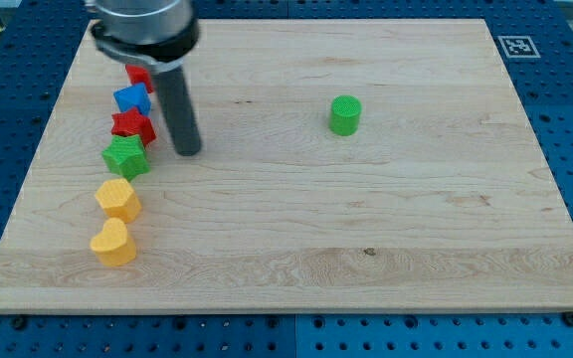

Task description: Move the green circle to the top left

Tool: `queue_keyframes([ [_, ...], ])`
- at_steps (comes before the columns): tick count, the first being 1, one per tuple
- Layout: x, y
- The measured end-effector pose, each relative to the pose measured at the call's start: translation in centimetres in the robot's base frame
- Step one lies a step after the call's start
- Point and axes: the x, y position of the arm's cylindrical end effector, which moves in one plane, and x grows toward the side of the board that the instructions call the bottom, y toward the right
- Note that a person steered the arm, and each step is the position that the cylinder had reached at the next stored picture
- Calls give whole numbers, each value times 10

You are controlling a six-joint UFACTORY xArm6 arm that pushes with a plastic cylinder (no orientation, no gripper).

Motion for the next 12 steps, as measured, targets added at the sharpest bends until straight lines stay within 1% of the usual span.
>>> queue_keyframes([
  [2,0,124],
  [4,-6,165],
  [5,-6,200],
  [6,-23,205],
  [7,-36,180],
  [8,-36,145],
  [9,-46,121],
  [11,-71,113],
  [12,-75,95],
])
